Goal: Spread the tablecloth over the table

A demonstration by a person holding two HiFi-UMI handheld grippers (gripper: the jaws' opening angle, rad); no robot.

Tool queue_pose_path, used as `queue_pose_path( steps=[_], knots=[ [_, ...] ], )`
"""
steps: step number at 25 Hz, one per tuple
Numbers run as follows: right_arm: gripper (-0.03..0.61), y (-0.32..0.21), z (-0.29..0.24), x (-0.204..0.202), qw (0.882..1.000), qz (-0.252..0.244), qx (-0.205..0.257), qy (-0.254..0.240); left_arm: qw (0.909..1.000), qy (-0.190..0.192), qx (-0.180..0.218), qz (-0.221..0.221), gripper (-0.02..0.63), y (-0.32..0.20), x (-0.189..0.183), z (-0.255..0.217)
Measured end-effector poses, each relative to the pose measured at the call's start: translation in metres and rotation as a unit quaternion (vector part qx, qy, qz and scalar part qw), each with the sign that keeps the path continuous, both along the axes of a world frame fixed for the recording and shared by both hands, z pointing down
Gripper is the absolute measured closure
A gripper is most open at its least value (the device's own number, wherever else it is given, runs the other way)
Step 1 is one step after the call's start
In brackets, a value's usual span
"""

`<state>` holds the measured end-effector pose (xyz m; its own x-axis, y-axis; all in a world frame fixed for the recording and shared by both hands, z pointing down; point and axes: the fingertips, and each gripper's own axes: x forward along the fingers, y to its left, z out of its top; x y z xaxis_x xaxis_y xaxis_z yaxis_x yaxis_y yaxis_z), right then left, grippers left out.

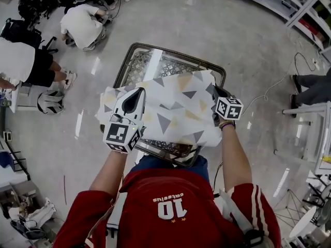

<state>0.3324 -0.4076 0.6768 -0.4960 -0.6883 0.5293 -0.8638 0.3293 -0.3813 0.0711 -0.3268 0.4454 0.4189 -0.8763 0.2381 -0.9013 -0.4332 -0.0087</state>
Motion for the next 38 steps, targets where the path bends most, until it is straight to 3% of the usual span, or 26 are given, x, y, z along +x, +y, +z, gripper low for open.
queue_pose_path(
  steps=[6, 13, 21, 27, 34, 38],
  knots=[
    [0.565, -0.048, 0.007, 0.028, 0.997, 0.069, -0.017, -0.035, 0.9999, 0.003, -0.015, 0.004, 0.607, -0.041, -0.008, 0.010],
    [0.565, -0.054, 0.013, 0.046, 0.987, 0.152, -0.024, -0.041, 0.9995, 0.010, -0.023, 0.017, 0.607, -0.053, -0.037, 0.021],
    [0.565, -0.045, 0.031, 0.167, 0.955, 0.285, -0.049, -0.069, 0.9989, 0.012, -0.029, 0.036, 0.607, -0.081, 0.007, 0.029],
    [0.565, -0.006, 0.048, 0.217, 0.927, 0.356, -0.070, -0.092, 0.9980, 0.011, -0.034, 0.051, 0.607, -0.079, 0.019, 0.035],
    [0.565, 0.024, 0.067, 0.202, 0.914, 0.381, -0.096, -0.104, 0.9976, 0.011, -0.034, 0.060, 0.607, -0.075, 0.003, 0.039],
    [0.565, 0.030, 0.080, 0.181, 0.896, 0.403, -0.126, -0.136, 0.9973, 0.013, -0.035, 0.063, 0.607, -0.086, -0.010, 0.036]
  ],
)
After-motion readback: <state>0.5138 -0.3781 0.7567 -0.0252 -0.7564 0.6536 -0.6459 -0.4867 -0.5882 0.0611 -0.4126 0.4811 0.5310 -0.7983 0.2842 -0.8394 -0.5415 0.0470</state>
